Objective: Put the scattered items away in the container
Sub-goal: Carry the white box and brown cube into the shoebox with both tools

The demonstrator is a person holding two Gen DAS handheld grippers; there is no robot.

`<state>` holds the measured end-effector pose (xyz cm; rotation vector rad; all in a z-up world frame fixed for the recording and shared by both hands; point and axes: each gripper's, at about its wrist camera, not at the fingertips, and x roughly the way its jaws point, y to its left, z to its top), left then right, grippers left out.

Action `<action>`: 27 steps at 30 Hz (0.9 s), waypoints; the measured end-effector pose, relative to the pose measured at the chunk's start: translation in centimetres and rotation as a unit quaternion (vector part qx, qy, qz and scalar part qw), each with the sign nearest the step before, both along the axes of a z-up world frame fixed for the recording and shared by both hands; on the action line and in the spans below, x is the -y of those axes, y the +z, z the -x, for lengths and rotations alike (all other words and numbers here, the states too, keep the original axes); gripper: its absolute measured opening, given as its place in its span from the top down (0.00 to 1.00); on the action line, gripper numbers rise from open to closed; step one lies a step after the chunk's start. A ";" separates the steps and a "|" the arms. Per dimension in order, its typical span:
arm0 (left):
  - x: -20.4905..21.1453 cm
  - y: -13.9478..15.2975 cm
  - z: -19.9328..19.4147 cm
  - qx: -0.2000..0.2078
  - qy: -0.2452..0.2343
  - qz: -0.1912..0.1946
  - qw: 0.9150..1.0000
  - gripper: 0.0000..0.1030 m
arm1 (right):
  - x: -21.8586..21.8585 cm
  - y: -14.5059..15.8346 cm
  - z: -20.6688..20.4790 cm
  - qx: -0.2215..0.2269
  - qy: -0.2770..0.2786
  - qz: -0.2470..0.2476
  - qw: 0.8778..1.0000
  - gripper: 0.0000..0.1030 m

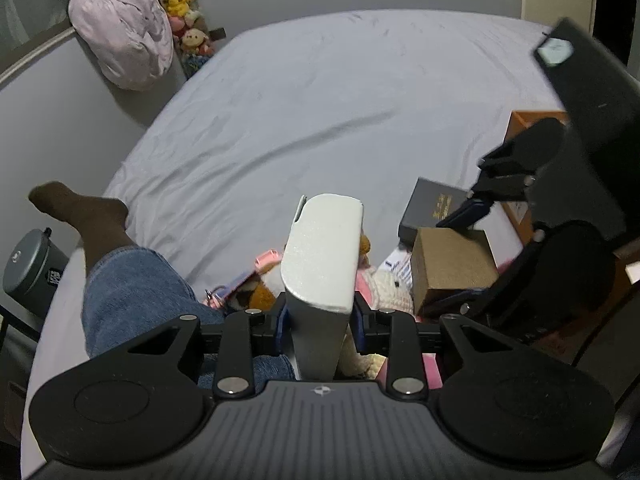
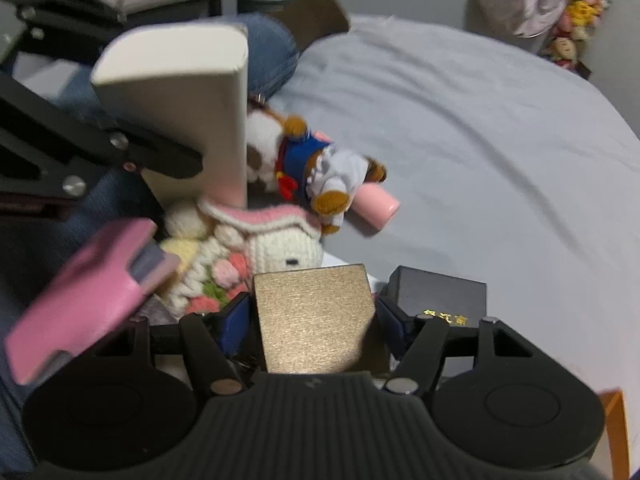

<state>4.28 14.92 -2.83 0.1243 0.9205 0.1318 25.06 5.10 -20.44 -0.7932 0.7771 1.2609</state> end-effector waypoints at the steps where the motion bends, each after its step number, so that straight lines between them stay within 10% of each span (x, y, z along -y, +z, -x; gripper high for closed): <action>1: 0.2 0.4 0.2 0.006 -0.001 -0.003 1.000 0.67 | 0.4 0.5 0.1 -0.004 -0.008 -0.012 1.000 0.33; 9: 1.9 5.0 0.7 0.072 -0.021 -0.008 0.997 0.68 | 4.8 6.2 1.2 -0.009 -0.092 -0.123 0.988 0.34; 17: 5.2 9.5 -0.2 0.114 -0.096 0.065 0.987 0.68 | 11.4 11.4 1.1 0.011 -0.193 -0.205 0.960 0.34; 27: 11.2 10.0 -5.6 0.074 -0.201 0.141 0.967 0.68 | 20.9 13.8 0.3 0.062 -0.303 -0.206 0.928 0.34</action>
